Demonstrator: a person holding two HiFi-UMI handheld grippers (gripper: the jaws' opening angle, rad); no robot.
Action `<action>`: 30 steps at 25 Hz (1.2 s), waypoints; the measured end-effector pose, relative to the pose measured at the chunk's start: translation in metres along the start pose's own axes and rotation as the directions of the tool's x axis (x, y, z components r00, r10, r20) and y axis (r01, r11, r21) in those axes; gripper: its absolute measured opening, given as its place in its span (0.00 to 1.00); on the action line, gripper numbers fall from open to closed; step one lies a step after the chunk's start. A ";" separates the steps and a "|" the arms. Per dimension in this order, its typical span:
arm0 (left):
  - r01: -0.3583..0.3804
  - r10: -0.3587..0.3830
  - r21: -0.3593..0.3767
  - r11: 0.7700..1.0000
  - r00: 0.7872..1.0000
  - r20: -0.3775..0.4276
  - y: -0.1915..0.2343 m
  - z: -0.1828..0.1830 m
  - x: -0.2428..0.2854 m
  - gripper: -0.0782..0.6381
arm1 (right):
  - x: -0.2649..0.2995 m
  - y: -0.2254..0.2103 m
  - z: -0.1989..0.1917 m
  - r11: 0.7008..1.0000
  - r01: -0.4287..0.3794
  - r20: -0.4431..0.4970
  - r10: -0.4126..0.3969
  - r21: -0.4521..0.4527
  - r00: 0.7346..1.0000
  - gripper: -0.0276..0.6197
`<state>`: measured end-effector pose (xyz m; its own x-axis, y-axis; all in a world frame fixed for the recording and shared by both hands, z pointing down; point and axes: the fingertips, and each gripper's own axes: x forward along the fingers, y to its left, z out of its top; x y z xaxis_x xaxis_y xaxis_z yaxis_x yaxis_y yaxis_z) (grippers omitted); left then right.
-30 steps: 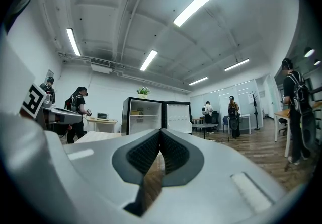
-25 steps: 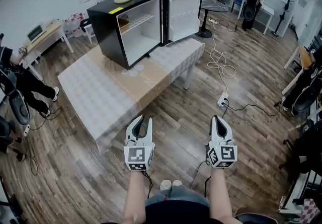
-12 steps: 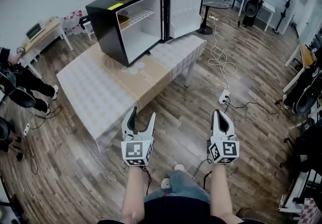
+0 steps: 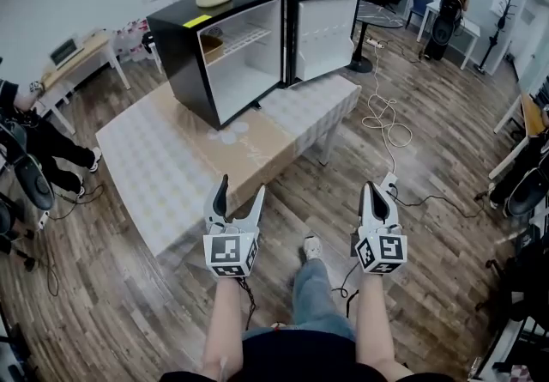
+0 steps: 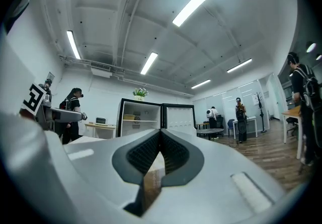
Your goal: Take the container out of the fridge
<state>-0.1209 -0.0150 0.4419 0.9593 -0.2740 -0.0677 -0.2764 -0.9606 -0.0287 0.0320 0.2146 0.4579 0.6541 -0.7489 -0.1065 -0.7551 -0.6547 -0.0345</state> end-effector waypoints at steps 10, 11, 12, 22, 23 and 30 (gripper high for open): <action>-0.181 0.181 0.021 0.983 0.983 -0.018 0.060 -0.024 0.176 0.56 | 0.231 -0.041 -0.047 0.979 -0.203 -0.017 0.204 0.027 0.979 0.05; -0.205 0.205 0.019 0.979 0.978 -0.024 0.067 -0.026 0.196 0.56 | 0.258 -0.044 -0.050 0.972 -0.231 -0.025 0.232 0.032 0.972 0.05; -0.230 0.230 0.019 0.973 0.973 -0.030 0.074 -0.027 0.216 0.56 | 0.286 -0.046 -0.053 0.965 -0.260 -0.031 0.261 0.039 0.965 0.05; -0.433 0.436 0.061 0.900 0.898 -0.054 0.157 -0.012 0.340 0.57 | 0.490 0.005 -0.075 0.828 -0.555 -0.074 0.560 0.075 0.825 0.05; -0.444 0.447 0.063 0.894 0.893 -0.053 0.163 -0.010 0.344 0.57 | 0.499 0.014 -0.077 0.814 -0.576 -0.077 0.581 0.078 0.810 0.05; -0.491 0.498 0.102 0.865 0.866 -0.053 0.193 0.005 0.358 0.57 | 0.538 0.070 -0.081 0.714 -0.695 -0.079 0.700 0.078 0.710 0.05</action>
<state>0.1689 -0.2979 0.4074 0.6960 -0.7178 -0.0197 -0.7161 -0.6918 -0.0932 0.3344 -0.2424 0.4783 -0.0606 -0.9979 -0.0214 -0.9977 0.0612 -0.0284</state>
